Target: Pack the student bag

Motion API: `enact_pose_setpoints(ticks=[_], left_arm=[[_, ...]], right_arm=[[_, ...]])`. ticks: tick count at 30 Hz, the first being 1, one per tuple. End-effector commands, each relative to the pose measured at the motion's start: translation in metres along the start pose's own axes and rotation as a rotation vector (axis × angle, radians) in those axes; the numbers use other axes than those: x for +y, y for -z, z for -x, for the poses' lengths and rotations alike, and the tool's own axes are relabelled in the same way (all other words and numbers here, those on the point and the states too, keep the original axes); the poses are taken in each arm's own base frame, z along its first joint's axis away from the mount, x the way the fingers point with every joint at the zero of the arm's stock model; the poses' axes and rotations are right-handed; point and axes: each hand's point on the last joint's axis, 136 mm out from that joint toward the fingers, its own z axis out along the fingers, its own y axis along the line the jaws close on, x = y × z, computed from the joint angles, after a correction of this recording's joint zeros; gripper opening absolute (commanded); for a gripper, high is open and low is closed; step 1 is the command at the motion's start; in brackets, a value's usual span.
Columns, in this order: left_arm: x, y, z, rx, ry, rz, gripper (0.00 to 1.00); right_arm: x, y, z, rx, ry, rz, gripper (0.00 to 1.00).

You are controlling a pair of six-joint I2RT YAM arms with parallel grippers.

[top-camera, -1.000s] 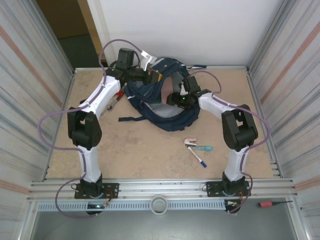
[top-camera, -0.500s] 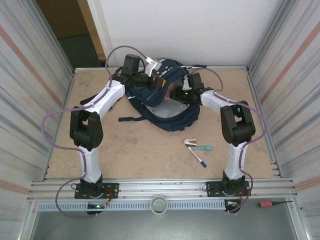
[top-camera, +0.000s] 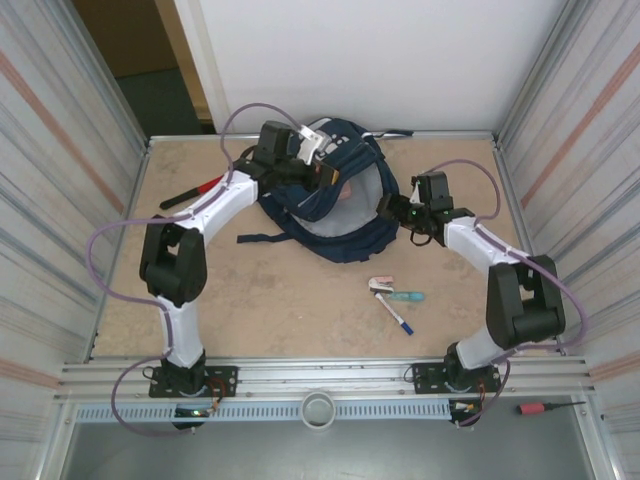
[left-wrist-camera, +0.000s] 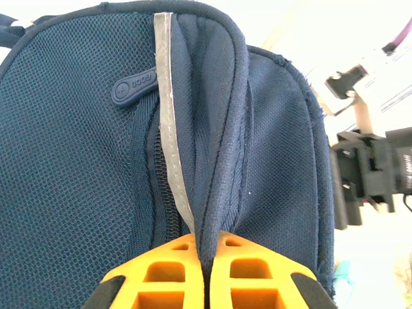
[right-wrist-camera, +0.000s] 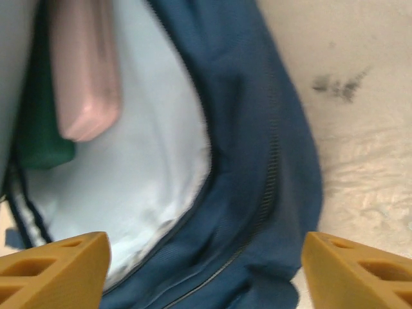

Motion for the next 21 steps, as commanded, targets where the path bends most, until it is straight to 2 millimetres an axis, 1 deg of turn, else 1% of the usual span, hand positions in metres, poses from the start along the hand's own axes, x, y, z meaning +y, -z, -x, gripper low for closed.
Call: enact_pose_setpoints(ticks=[1, 2, 4, 5, 7, 9, 11, 13, 15, 16, 17, 19, 21], left_arm=[[-0.032, 0.011, 0.024, -0.072, -0.031, -0.006, 0.00], [-0.034, 0.008, 0.023, -0.073, -0.024, 0.004, 0.00], [-0.038, 0.002, 0.021, -0.072, -0.013, 0.029, 0.00], [-0.040, -0.001, 0.022, -0.074, -0.012, 0.042, 0.00], [-0.049, -0.011, 0.023, -0.083, -0.016, 0.048, 0.00], [-0.055, -0.024, 0.026, -0.091, -0.025, 0.041, 0.00], [-0.057, -0.039, 0.031, -0.102, -0.025, 0.032, 0.00], [-0.058, -0.052, 0.036, -0.104, -0.021, 0.012, 0.05], [-0.061, -0.054, 0.039, -0.087, -0.046, -0.009, 0.11], [-0.062, -0.053, 0.038, -0.076, -0.073, -0.005, 0.14], [-0.063, -0.048, 0.038, -0.066, -0.112, 0.008, 0.20], [-0.064, -0.033, 0.034, -0.044, -0.210, 0.049, 0.34], [-0.059, -0.012, 0.024, -0.023, -0.322, 0.109, 0.47]], right_arm=[[0.000, -0.022, 0.011, 0.025, -0.034, 0.016, 0.60], [-0.004, -0.024, 0.016, 0.026, -0.046, 0.009, 0.54], [-0.016, -0.024, 0.031, 0.001, -0.073, -0.007, 0.38], [-0.020, -0.024, 0.040, -0.013, -0.081, -0.007, 0.33], [-0.020, -0.025, 0.060, -0.030, -0.090, 0.018, 0.22], [-0.016, -0.030, 0.081, -0.039, -0.092, 0.043, 0.16], [-0.014, -0.038, 0.102, -0.047, -0.107, 0.068, 0.14], [-0.014, -0.044, 0.126, -0.056, -0.125, 0.092, 0.14], [-0.017, -0.043, 0.146, -0.061, -0.131, 0.087, 0.14], [-0.020, -0.041, 0.151, -0.064, -0.127, 0.075, 0.14], [-0.023, -0.037, 0.154, -0.061, -0.123, 0.061, 0.16], [-0.030, -0.026, 0.148, -0.065, -0.105, 0.016, 0.23], [-0.038, -0.013, 0.130, -0.071, -0.101, -0.020, 0.33]])
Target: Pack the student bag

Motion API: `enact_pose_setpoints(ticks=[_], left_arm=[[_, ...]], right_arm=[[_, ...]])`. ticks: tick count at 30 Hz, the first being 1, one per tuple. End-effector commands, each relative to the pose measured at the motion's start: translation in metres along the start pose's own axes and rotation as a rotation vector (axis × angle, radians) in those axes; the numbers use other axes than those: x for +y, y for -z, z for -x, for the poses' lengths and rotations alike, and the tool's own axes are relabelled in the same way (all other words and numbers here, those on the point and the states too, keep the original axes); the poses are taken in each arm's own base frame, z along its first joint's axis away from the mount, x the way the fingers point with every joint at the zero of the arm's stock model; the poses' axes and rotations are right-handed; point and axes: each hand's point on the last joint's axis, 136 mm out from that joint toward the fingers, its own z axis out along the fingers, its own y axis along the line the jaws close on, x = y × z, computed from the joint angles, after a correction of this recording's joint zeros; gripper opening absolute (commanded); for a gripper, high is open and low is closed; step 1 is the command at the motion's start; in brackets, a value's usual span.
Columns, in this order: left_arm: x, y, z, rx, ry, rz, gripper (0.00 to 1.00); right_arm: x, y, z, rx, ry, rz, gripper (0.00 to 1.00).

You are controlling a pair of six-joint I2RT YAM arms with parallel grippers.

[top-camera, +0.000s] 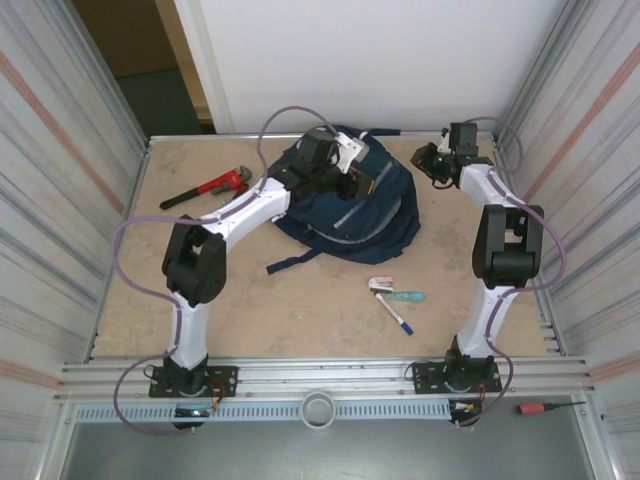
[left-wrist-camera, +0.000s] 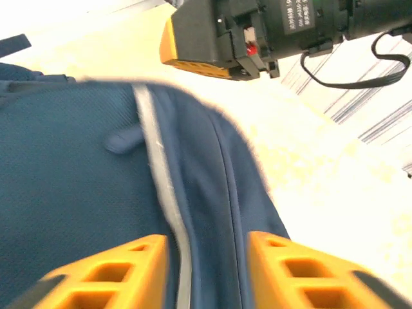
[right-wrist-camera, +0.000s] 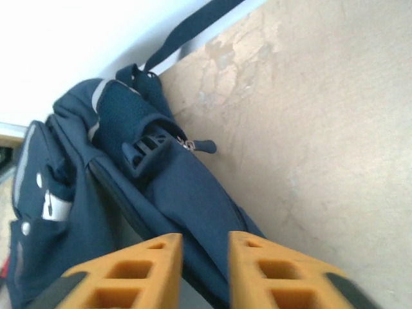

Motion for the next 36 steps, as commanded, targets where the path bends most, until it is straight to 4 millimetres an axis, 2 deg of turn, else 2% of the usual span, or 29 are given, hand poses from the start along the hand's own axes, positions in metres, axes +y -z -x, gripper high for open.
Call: enact_pose_setpoints(ticks=[1, 3, 6, 8, 11, 14, 17, 22, 24, 28, 31, 36], left_arm=[[-0.005, 0.052, 0.014, -0.025, -0.239, 0.070, 0.53], [0.007, 0.078, -0.002, -0.014, -0.339, 0.109, 0.62], [0.033, 0.110, -0.033, 0.008, -0.486, 0.163, 0.65], [0.051, 0.123, -0.051, 0.038, -0.558, 0.191, 0.65], [0.072, 0.125, -0.081, 0.125, -0.697, 0.213, 0.65], [0.087, 0.112, -0.111, 0.229, -0.836, 0.194, 0.65], [0.102, 0.098, -0.130, 0.305, -0.914, 0.179, 0.65], [0.115, 0.079, -0.144, 0.359, -0.987, 0.138, 0.64], [0.118, 0.073, -0.147, 0.376, -1.009, 0.127, 0.63], [0.126, 0.063, -0.155, 0.420, -1.039, 0.125, 0.61], [0.128, 0.054, -0.161, 0.447, -1.058, 0.117, 0.58], [0.119, 0.038, -0.163, 0.434, -1.096, 0.094, 0.55]], right_arm=[[-0.011, 0.027, -0.034, 0.050, 0.019, -0.053, 0.39], [-0.015, 0.044, -0.058, 0.057, 0.021, -0.069, 0.53], [-0.013, 0.062, -0.097, 0.080, 0.041, -0.072, 0.63], [-0.006, 0.069, -0.125, 0.116, 0.068, -0.061, 0.70], [-0.009, 0.075, -0.158, 0.166, 0.101, -0.102, 0.77], [-0.025, 0.072, -0.171, 0.164, 0.095, -0.148, 0.80], [-0.034, 0.062, -0.171, 0.180, 0.066, -0.156, 0.76], [-0.046, 0.042, -0.152, 0.182, 0.029, -0.160, 0.47], [-0.052, 0.034, -0.143, 0.183, 0.017, -0.168, 0.41], [-0.056, 0.015, -0.125, 0.192, 0.005, -0.167, 0.33], [-0.055, 0.002, -0.113, 0.205, 0.020, -0.170, 0.32], [-0.050, -0.002, -0.090, 0.186, 0.048, -0.166, 0.35]])
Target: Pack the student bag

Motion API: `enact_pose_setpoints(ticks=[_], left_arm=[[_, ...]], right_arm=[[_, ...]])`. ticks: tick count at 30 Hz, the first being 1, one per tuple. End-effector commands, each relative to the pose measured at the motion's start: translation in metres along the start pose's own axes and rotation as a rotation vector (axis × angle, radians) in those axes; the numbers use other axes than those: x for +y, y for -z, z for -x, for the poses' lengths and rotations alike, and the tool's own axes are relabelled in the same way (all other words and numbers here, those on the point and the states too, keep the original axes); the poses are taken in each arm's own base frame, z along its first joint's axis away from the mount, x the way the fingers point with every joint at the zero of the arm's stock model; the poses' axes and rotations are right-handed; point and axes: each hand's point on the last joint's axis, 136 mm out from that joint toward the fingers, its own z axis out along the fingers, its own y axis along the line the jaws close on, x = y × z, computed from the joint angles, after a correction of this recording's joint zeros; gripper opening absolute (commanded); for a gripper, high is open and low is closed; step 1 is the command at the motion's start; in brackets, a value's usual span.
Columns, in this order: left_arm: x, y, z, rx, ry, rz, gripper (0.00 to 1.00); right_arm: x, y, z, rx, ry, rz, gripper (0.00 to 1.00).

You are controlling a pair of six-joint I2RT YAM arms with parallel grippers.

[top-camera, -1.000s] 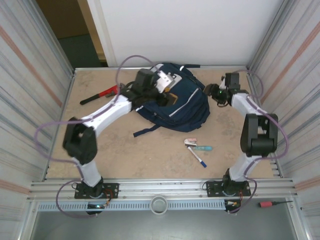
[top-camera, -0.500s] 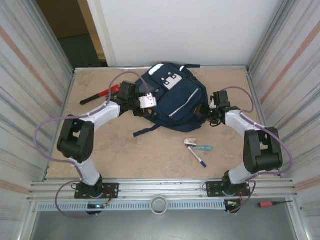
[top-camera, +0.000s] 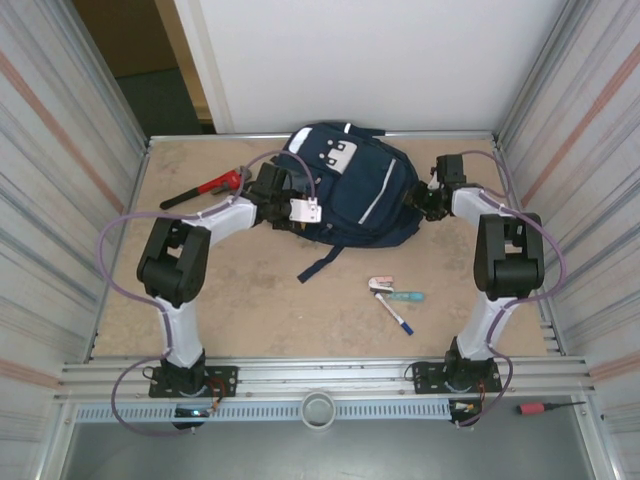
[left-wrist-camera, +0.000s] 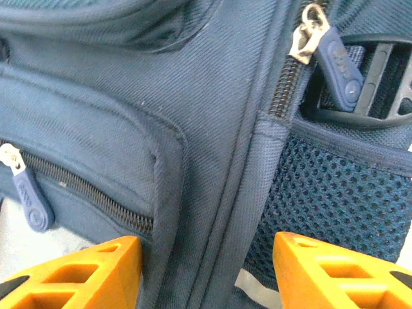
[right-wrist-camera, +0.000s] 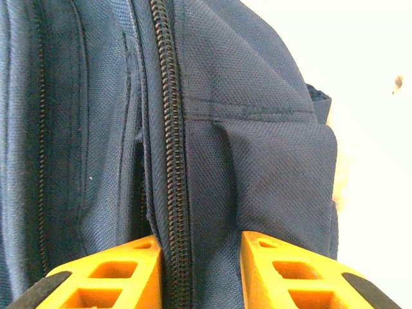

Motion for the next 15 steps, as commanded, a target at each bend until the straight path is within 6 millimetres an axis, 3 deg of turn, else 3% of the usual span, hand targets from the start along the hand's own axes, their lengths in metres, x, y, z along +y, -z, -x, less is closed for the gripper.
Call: enact_pose_setpoints(ticks=[1, 4, 9, 12, 15], left_arm=[[-0.001, -0.010, 0.011, -0.015, -0.061, -0.004, 0.55], [-0.002, -0.017, 0.014, -0.015, -0.064, 0.005, 0.48], [-0.006, -0.016, 0.015, -0.021, 0.005, 0.003, 0.23], [-0.011, -0.011, 0.019, -0.054, 0.047, 0.010, 0.15], [-0.011, -0.003, 0.026, -0.093, 0.097, 0.023, 0.11]], right_arm=[[0.001, 0.001, 0.010, 0.012, 0.040, -0.007, 0.36], [0.009, 0.011, 0.019, 0.009, 0.074, -0.009, 0.44], [0.015, 0.049, 0.017, -0.059, 0.073, -0.017, 0.57], [0.031, 0.074, -0.002, -0.095, 0.095, 0.021, 0.60], [0.065, 0.084, -0.041, -0.073, 0.149, 0.109, 0.61]])
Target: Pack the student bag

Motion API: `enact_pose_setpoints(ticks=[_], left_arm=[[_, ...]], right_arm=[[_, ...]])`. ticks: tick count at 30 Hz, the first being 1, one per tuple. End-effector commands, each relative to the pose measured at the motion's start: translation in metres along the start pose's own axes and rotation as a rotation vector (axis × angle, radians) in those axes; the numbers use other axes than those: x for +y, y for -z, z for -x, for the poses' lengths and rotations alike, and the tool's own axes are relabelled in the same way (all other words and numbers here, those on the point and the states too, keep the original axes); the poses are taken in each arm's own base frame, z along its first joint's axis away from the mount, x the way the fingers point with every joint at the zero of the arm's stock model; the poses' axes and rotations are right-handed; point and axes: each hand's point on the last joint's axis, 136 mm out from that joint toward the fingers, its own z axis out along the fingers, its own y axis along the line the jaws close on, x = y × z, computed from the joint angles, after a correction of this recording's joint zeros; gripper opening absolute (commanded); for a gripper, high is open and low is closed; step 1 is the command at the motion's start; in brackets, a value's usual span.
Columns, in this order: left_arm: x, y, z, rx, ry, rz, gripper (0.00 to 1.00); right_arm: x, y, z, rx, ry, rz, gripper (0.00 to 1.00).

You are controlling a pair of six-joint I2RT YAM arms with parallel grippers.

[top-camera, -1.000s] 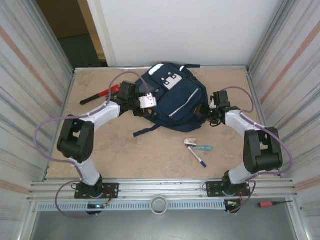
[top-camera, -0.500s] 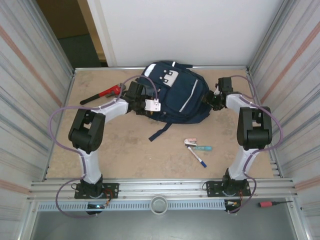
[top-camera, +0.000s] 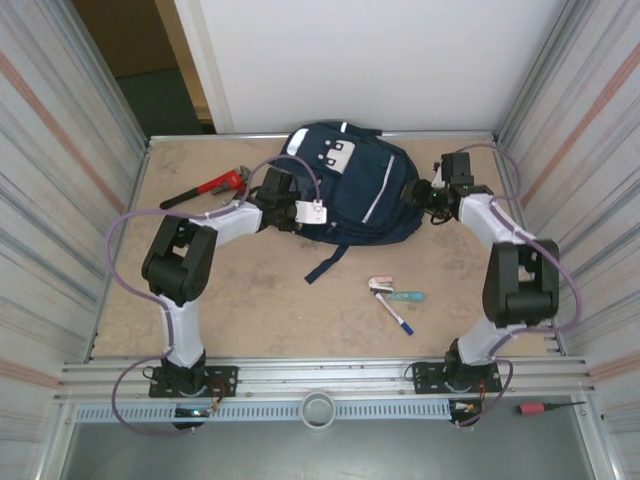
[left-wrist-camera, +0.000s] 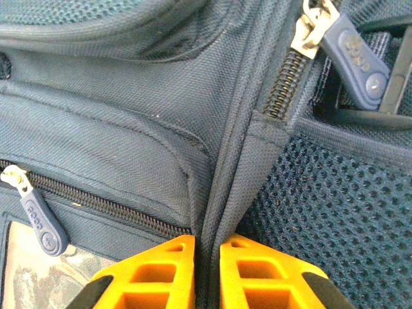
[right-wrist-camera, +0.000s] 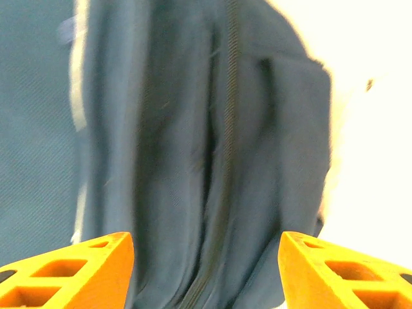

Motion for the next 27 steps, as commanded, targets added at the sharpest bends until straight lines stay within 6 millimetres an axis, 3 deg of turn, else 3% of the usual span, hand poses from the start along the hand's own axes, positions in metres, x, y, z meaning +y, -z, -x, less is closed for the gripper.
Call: enact_pose_setpoints(ticks=[1, 7, 12, 16, 20, 27], left_arm=[[-0.012, 0.013, 0.021, -0.088, 0.087, -0.036, 0.09], [-0.005, 0.029, 0.029, -0.149, 0.193, -0.048, 0.00], [-0.002, 0.036, 0.030, -0.176, 0.233, -0.047, 0.00], [0.000, 0.039, 0.032, -0.194, 0.249, -0.043, 0.00], [0.003, 0.041, 0.033, -0.200, 0.254, -0.037, 0.00], [0.003, 0.040, 0.033, -0.200, 0.258, -0.047, 0.00]], right_arm=[[0.053, 0.021, -0.033, 0.000, 0.066, 0.112, 0.61], [0.132, 0.023, -0.100, 0.028, 0.209, 0.291, 0.59], [0.163, -0.002, -0.128, 0.052, 0.246, 0.341, 0.50], [0.170, -0.026, -0.135, 0.082, 0.238, 0.332, 0.43], [0.166, -0.047, -0.139, 0.087, 0.236, 0.292, 0.41], [0.165, -0.058, -0.138, 0.077, 0.248, 0.280, 0.38]])
